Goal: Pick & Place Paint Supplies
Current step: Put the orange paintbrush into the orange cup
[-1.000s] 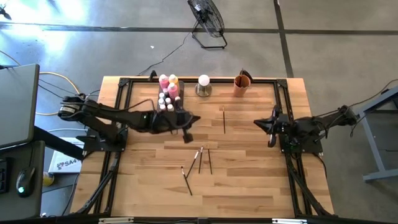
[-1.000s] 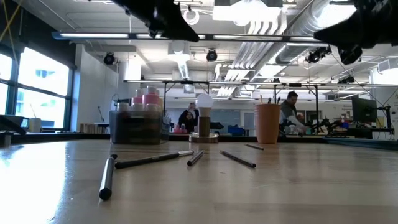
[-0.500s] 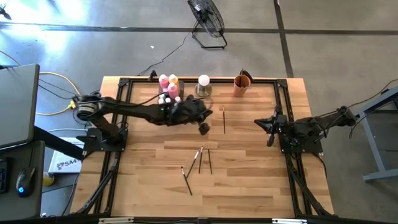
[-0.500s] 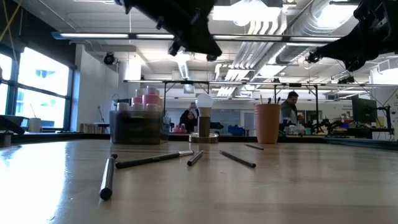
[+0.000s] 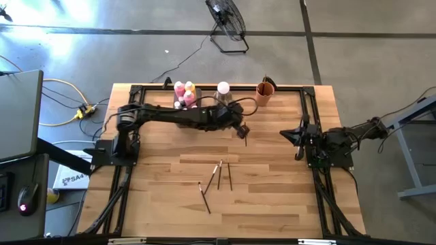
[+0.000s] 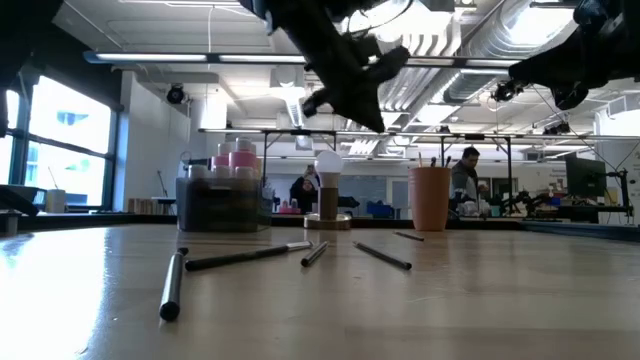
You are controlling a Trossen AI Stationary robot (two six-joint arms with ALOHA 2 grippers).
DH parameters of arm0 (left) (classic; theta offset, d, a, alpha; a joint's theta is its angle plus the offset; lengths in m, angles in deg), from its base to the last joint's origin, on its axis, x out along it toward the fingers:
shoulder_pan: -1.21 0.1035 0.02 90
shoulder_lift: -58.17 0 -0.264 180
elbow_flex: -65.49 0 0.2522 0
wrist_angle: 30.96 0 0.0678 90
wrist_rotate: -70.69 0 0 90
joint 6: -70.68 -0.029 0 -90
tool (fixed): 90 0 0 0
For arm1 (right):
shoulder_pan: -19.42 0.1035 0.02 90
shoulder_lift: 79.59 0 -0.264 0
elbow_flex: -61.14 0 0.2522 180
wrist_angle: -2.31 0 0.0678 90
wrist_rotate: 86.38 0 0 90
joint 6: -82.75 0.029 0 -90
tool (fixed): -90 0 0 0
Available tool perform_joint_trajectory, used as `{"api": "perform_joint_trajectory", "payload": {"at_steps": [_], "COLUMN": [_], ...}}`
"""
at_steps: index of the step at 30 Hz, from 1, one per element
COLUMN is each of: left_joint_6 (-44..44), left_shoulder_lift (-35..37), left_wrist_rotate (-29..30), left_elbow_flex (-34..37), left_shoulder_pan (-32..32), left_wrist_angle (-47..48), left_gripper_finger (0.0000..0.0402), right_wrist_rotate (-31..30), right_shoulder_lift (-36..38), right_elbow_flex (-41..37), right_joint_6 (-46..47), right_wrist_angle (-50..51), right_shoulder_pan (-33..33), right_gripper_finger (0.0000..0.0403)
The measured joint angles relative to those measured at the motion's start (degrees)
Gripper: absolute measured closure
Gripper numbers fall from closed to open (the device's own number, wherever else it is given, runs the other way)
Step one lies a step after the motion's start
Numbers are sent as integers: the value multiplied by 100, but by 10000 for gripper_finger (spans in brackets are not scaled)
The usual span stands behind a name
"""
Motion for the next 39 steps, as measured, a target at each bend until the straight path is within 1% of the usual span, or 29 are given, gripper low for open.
{"api": "perform_joint_trajectory", "payload": {"at_steps": [1, 3, 7, 9, 12, 15, 16, 22, 26, 27, 31, 35, 39], "left_joint_6": [101, 323, 790, 1068, 1319, 1517, 1537, 1382, 1299, 1291, 1319, 1292, 1276], "left_shoulder_lift": [-133, -389, -844, -1004, -1219, -1472, -1514, -1767, -1965, -1999, -2198, -2436, -2497], "left_wrist_rotate": [36, 54, -21, -171, -305, -304, -304, -453, -426, -415, -402, -340, -306], "left_elbow_flex": [-72, -202, -342, -374, -475, -717, -785, -1467, -1792, -1826, -1839, -1822, -1824], "left_shoulder_pan": [19, 90, 251, 338, 449, 471, 468, 449, 452, 456, 456, 456, 456], "left_wrist_angle": [33, -302, -343, -341, -330, -377, -187, 37, 488, 621, 623, 419, 222], "left_gripper_finger": [401, 401, 401, 401, 401, 401, 401, 401, 401, 401, 401, 401, 401], "right_wrist_rotate": [124, 292, 332, 349, 458, 465, 462, 421, 414, 416, 416, 418, 432], "right_shoulder_lift": [34, 62, 32, 26, 14, 7, 7, 7, 7, 7, 7, 7, 7], "right_elbow_flex": [-5, 1, -3, 1, -3, -3, -3, -3, -3, -3, -3, -3, -3], "right_joint_6": [-58, -93, -93, -74, -58, -53, -52, -71, -71, -71, -70, -70, -69], "right_wrist_angle": [40, 26, 57, 15, 73, 162, 169, 184, 176, 175, 175, 175, 178], "right_shoulder_pan": [1, 1, 1, -1, -1, 1, 1, 1, 1, 1, 1, 1, 1], "right_gripper_finger": [400, 400, 401, 401, 401, 401, 401, 401, 401, 401, 401, 401, 401]}}
